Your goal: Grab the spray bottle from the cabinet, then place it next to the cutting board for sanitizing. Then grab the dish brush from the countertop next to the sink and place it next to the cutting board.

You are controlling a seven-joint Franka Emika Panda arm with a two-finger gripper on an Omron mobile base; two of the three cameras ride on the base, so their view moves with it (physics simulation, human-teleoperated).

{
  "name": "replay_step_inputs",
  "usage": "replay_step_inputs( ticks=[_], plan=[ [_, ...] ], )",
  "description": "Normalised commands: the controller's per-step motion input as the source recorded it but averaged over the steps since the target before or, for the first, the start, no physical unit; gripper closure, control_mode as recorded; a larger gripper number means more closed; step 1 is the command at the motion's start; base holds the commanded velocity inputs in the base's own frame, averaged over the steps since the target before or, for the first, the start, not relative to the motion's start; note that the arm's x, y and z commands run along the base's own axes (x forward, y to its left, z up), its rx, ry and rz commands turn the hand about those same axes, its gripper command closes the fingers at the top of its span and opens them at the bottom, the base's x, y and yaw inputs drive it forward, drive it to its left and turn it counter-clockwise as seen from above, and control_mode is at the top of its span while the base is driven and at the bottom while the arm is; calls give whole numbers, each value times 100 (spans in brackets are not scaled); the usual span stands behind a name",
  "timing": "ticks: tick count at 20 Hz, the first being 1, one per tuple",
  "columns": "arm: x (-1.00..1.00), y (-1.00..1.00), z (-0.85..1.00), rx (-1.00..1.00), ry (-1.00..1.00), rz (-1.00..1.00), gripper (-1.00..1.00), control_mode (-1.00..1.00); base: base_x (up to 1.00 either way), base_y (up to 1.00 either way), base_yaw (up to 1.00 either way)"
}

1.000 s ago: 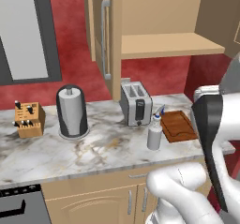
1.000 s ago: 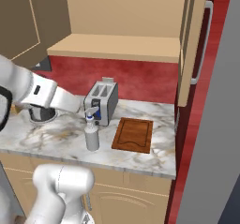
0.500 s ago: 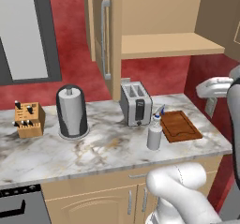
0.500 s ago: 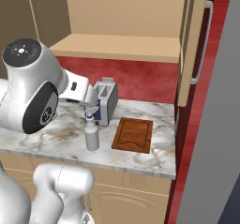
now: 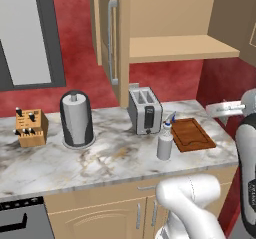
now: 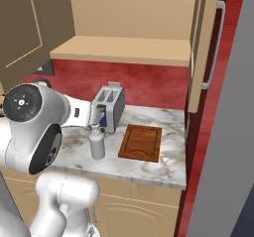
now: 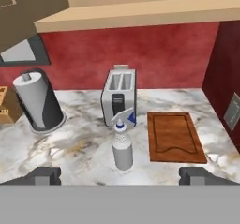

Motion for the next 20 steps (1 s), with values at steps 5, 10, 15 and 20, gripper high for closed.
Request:
replay_step_inputs(
  ticks=[5, 10, 15, 20],
  plan=[
    [-2, 29, -19, 6, -6, -21, -100, -100, 0, 0, 0],
    [-12, 27, -5, 5, -14, -21, -100, -100, 0, 0, 0],
    [-32, 9, 0, 5, -15, -18, -100, -100, 0, 0, 0],
    [-12, 2, 0, 1, -4, -3, -100, 100, -74, 1, -9]
  ],
)
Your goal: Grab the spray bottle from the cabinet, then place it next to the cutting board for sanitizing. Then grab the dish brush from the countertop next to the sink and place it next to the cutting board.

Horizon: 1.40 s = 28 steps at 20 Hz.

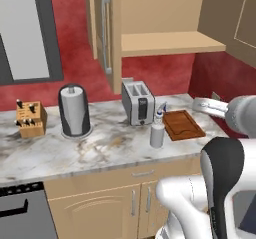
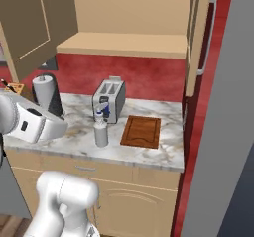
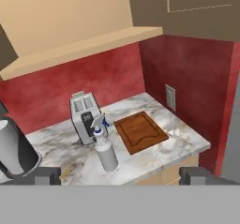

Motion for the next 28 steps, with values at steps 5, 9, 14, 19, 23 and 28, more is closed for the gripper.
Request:
replay_step_inputs(
  ticks=[5, 9, 14, 19, 23, 28],
  plan=[
    [0, 0, 0, 0, 0, 0, -100, 100, -100, 11, 9],
    [0, 0, 0, 0, 0, 0, -100, 100, -100, 58, 18],
    [0, 0, 0, 0, 0, 0, -100, 100, -95, 80, 17],
    [0, 0, 0, 0, 0, 0, -100, 100, -33, 82, 60],
    [0, 0, 0, 0, 0, 0, -100, 100, 14, 36, 92],
    [0, 0, 0, 0, 0, 0, -100, 100, 95, 84, 32]
  ],
)
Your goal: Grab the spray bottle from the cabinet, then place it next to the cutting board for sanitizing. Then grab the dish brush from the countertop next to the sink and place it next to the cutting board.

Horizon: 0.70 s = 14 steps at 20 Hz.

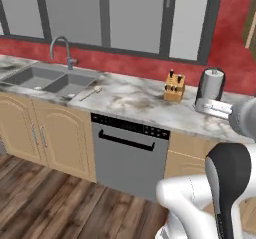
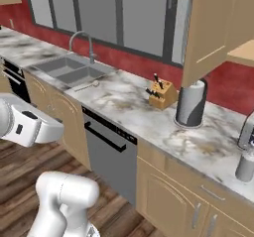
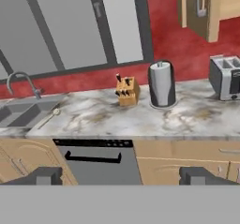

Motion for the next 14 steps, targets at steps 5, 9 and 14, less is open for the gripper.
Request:
replay_step_inputs(
  ticks=[5, 9, 14],
  plan=[
    [0, 0, 0, 0, 0, 0, -100, 100, 100, 100, 4],
    [0, 0, 0, 0, 0, 0, -100, 100, 100, 100, -4],
    [0, 0, 0, 0, 0, 0, -100, 100, 100, 100, -21]
  ],
)
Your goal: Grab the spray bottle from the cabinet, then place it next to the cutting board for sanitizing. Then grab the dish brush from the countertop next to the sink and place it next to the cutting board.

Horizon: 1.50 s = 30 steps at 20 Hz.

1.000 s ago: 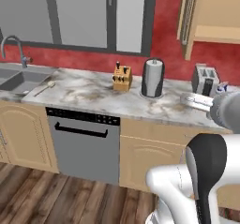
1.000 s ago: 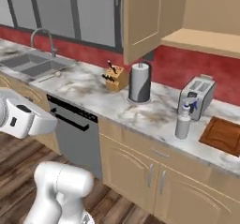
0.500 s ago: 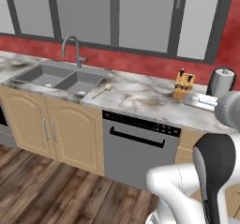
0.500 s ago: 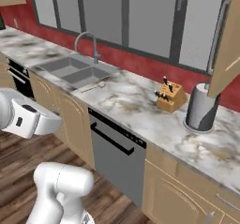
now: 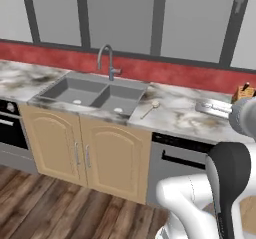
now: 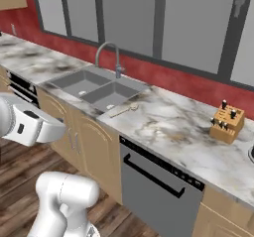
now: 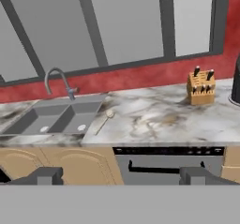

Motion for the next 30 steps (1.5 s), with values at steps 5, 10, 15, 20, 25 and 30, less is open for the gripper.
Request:
replay_step_inputs(
  ticks=[5, 10, 15, 20, 25, 30],
  plan=[
    [0, 0, 0, 0, 0, 0, -100, 100, 83, 100, -39],
    [0, 0, 0, 0, 0, 0, -100, 100, 50, 92, -41],
    [0, 0, 0, 0, 0, 0, -100, 100, 48, 37, -21],
    [0, 0, 0, 0, 0, 0, -100, 100, 55, -29, -16],
    [0, 0, 0, 0, 0, 0, -100, 100, 19, -23, -31],
    [0, 0, 0, 0, 0, 0, -100, 100, 20, 0, -35]
  ],
)
